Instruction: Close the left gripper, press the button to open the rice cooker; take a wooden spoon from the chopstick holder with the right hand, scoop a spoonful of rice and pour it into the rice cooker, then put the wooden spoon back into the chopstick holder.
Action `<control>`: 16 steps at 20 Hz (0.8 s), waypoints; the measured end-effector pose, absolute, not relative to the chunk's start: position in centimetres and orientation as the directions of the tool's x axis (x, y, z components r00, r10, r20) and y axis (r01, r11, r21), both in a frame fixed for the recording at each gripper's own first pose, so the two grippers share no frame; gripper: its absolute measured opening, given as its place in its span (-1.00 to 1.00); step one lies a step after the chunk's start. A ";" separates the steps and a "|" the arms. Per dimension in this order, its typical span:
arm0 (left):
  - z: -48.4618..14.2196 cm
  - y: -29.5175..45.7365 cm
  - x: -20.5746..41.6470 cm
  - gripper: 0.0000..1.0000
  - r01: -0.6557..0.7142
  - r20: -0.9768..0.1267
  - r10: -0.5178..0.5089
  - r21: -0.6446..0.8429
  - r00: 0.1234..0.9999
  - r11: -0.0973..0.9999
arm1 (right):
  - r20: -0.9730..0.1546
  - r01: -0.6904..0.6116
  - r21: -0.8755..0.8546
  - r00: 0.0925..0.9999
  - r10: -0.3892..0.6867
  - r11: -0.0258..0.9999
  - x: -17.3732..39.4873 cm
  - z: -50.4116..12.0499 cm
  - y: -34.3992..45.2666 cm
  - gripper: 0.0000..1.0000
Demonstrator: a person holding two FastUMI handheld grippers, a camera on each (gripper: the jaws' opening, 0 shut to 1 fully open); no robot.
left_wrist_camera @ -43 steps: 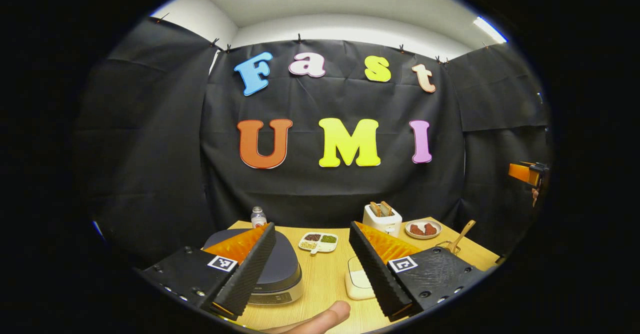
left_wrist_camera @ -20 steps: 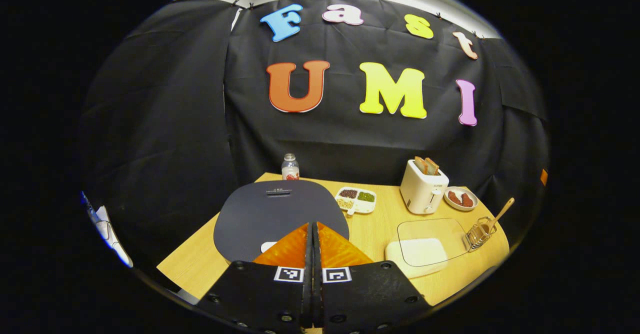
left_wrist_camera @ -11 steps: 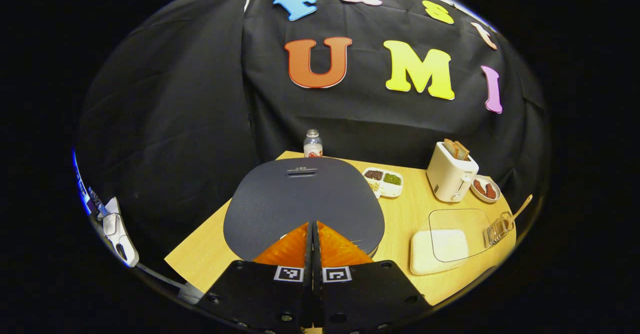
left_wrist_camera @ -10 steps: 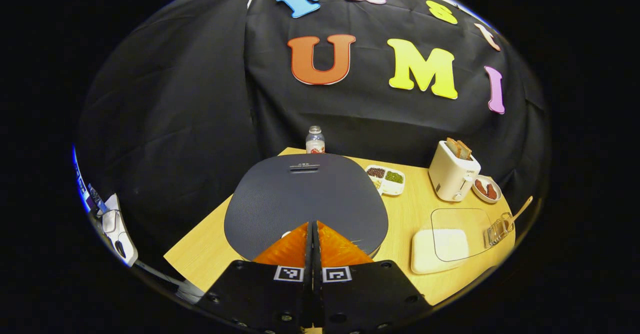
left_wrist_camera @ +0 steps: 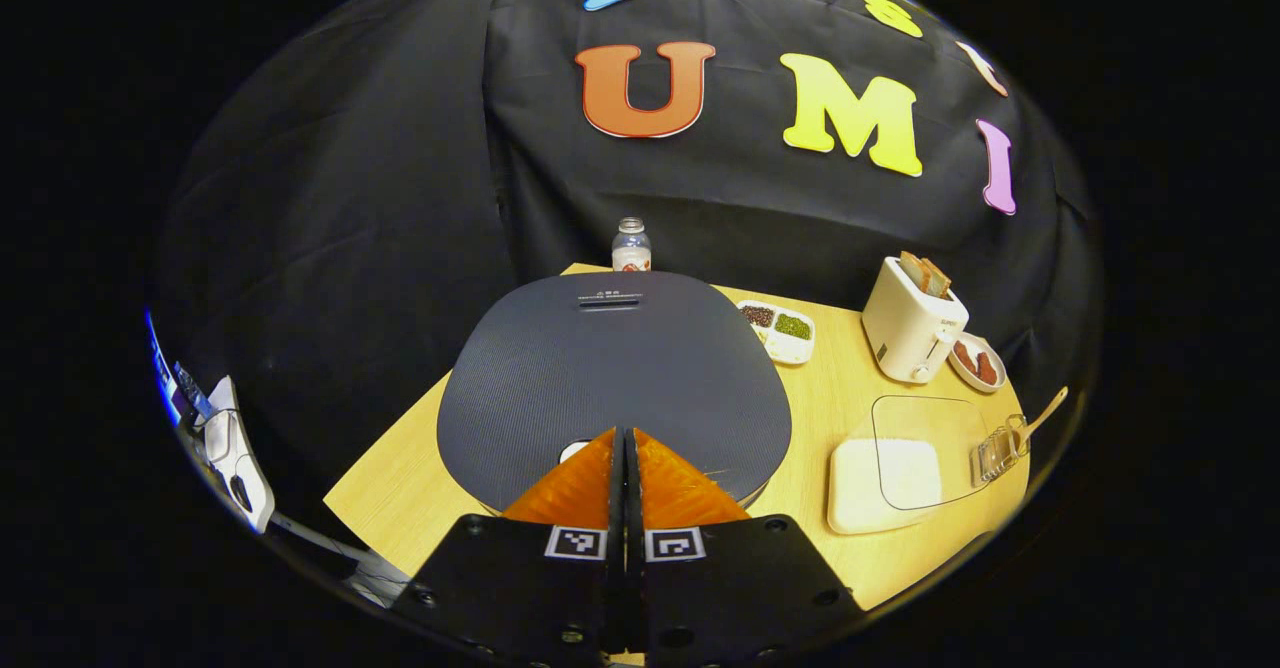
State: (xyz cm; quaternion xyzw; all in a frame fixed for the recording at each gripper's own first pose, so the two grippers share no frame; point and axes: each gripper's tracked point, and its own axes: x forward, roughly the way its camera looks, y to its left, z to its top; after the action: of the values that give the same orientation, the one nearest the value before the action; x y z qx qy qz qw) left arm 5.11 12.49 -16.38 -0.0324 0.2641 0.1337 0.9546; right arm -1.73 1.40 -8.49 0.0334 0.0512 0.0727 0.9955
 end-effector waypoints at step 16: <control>-4.1 9.2 0.9 0.92 -0.262 -0.095 0.274 0.121 0.957 0.957 | -0.129 -0.139 -0.021 0.982 0.135 0.990 -2.5 -12.5 2.9 1.00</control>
State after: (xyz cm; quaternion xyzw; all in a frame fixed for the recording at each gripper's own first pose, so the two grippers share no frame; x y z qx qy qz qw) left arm 0.89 9.19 -4.07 0.0538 0.0554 0.1357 0.9877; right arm -2.47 2.94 -12.52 -0.0150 0.0637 0.0689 0.9955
